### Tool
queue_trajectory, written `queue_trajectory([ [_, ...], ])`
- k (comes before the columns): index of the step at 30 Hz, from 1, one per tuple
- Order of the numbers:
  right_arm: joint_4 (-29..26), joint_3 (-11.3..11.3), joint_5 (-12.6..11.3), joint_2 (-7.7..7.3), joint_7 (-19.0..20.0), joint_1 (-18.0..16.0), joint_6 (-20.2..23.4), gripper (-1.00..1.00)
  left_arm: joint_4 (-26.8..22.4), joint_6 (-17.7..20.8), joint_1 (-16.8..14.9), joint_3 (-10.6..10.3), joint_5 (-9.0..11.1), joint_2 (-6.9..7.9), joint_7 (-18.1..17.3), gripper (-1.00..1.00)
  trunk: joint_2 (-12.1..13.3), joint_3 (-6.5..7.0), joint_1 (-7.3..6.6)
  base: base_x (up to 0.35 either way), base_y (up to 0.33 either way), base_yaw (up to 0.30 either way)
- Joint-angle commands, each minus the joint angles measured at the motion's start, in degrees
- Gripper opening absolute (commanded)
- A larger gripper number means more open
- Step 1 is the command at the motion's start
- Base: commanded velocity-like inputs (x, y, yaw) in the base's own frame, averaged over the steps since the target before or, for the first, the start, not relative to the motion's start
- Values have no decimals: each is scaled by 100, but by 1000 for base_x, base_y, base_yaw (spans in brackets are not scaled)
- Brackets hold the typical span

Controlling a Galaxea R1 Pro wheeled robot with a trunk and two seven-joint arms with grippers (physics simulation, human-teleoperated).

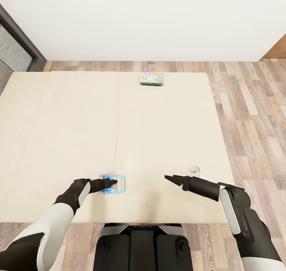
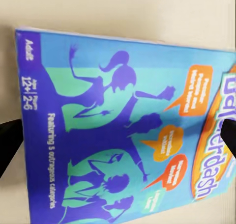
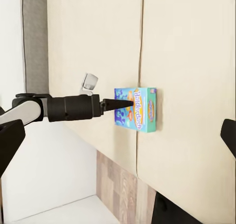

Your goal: Put all the toys in the child's room - the three board games (two on the bed and one on the table), the two jigsaw puzzles on the table, and the tennis ball on the table - inside the toy box on the table in the child's room.

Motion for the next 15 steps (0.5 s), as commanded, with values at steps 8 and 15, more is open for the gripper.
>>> queue_trajectory([
  [8,0,-4,-4,-1,17,-3,25,100,-9,47,-2,42,-11,-11,-31,100,-9,-6,3,0,-157,0],
  [15,0,-4,-4,-1,18,-3,25,100,-9,47,-2,42,-11,-15,-31,100,-9,-6,3,0,-291,0],
])
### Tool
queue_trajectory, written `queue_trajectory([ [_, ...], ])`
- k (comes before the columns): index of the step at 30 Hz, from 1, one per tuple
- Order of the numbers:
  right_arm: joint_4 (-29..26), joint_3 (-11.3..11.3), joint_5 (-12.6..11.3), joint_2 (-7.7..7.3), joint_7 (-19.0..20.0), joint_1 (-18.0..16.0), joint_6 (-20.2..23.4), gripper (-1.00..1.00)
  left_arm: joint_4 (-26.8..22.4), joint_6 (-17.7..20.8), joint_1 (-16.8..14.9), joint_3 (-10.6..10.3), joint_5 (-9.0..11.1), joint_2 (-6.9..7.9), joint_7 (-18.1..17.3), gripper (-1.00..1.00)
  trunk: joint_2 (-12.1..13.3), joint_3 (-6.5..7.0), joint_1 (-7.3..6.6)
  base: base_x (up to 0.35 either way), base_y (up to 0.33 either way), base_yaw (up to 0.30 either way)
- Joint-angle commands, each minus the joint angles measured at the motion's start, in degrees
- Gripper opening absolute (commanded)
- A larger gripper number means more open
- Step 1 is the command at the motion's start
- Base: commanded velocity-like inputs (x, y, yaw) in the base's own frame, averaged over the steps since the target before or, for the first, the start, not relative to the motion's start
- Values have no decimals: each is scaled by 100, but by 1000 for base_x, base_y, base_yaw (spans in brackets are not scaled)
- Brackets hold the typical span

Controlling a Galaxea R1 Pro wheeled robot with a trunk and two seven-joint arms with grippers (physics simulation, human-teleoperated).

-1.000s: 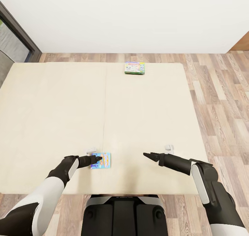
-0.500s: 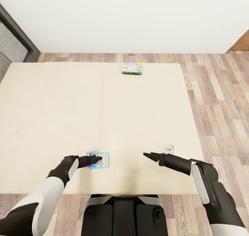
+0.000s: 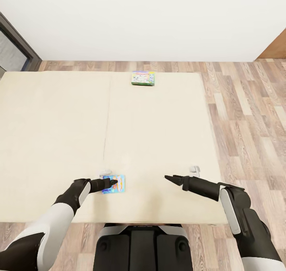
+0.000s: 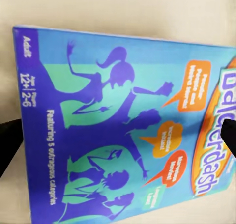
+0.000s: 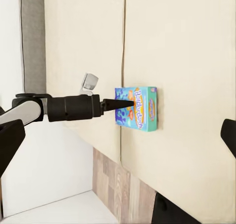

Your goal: Put all the toys in the child's room - the three board games (two on the bed and one on the table), the two jigsaw puzzles on the table, and the tennis ball on the table - inside the toy box on the table in the child's room.

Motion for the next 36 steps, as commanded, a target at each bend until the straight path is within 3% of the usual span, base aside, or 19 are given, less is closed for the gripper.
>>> queue_trajectory([
  [1,2,-3,-5,-1,16,-3,25,100,-9,51,-1,43,-2,-5,-32,100,-9,-6,3,0,-299,0],
  [36,2,-3,-5,-1,24,-3,27,100,-9,58,-1,43,-2,-74,-32,100,-9,-6,3,0,-300,0],
])
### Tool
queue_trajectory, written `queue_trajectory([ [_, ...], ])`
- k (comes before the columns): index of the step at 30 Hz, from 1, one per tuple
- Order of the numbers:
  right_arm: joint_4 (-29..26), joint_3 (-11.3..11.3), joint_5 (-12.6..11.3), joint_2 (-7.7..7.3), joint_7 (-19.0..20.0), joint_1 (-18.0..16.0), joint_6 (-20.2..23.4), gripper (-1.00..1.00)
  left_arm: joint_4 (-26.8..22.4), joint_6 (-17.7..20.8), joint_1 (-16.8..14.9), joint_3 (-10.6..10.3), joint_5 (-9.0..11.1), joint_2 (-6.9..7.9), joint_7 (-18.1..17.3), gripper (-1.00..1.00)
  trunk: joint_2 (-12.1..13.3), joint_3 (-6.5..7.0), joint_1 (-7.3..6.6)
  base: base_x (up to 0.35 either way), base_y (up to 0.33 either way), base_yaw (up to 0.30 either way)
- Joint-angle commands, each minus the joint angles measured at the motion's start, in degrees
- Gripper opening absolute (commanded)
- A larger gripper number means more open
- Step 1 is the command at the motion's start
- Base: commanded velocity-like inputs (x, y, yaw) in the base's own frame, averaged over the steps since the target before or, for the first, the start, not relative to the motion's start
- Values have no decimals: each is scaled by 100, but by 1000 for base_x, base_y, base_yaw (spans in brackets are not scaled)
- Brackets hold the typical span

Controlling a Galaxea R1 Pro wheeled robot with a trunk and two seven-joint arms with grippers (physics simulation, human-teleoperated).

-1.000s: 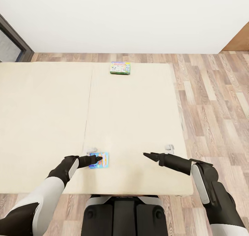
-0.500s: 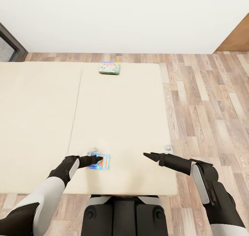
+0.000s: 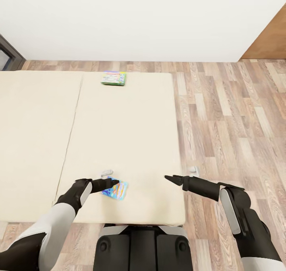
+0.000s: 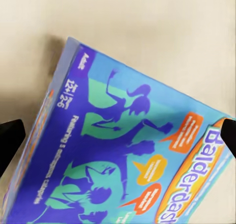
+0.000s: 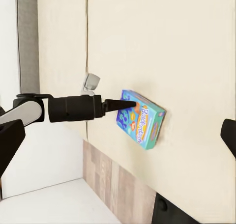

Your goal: Put all the toys in the child's room - the three board games (two on the bed and one on the table), the two jigsaw puzzles on the table, and the tennis ball on the table - inside the toy box on the table in the child's room.

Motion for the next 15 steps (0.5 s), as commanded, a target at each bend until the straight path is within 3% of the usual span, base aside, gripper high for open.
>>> queue_trajectory([
  [1,2,-3,-4,-1,17,-3,24,100,-10,47,-1,38,-13,-12,-29,100,-9,-6,3,0,-234,0],
  [15,2,-3,-4,-1,17,-3,23,100,-10,53,-1,38,-18,-19,-29,100,-9,-6,3,0,-40,0],
])
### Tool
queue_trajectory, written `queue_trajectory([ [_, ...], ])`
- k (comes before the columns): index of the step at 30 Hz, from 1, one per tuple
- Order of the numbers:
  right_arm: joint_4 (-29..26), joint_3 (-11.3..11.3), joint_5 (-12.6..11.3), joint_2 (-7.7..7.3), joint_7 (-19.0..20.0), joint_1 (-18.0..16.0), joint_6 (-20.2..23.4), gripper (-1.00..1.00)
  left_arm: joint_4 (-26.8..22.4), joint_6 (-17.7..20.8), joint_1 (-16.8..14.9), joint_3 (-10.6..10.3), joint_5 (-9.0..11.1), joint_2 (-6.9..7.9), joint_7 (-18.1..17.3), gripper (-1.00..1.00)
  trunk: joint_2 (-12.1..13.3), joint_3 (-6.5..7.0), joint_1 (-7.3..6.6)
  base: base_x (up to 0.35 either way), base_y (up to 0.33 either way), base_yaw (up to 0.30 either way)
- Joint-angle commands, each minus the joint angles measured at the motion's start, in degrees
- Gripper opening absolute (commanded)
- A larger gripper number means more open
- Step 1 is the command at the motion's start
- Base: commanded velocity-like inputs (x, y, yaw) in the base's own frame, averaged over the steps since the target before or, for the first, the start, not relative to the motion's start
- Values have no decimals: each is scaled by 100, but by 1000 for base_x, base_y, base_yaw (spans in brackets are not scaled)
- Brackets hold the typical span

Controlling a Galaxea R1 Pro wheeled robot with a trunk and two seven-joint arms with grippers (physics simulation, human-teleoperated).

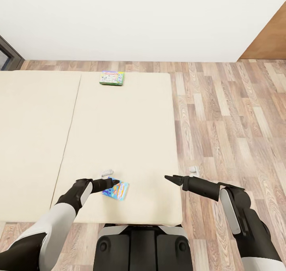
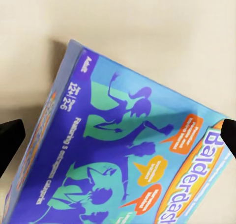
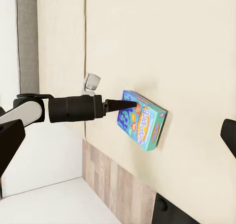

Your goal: Put all the toys in the child's room - the three board games (two on the bed and one on the table), the two jigsaw puzzles on the table, and the tennis ball on the table - inside the toy box on the table in the child's room.

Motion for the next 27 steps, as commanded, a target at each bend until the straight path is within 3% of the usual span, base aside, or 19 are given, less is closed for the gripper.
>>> queue_trajectory([
  [1,-1,-4,-2,0,17,-3,25,100,-8,47,-2,35,-14,-3,-28,100,-9,-6,3,0,0,0],
  [27,-1,-12,-2,0,17,-3,29,100,299,389,-10,42,-11,-2,-28,100,-9,-6,3,0,0,0],
])
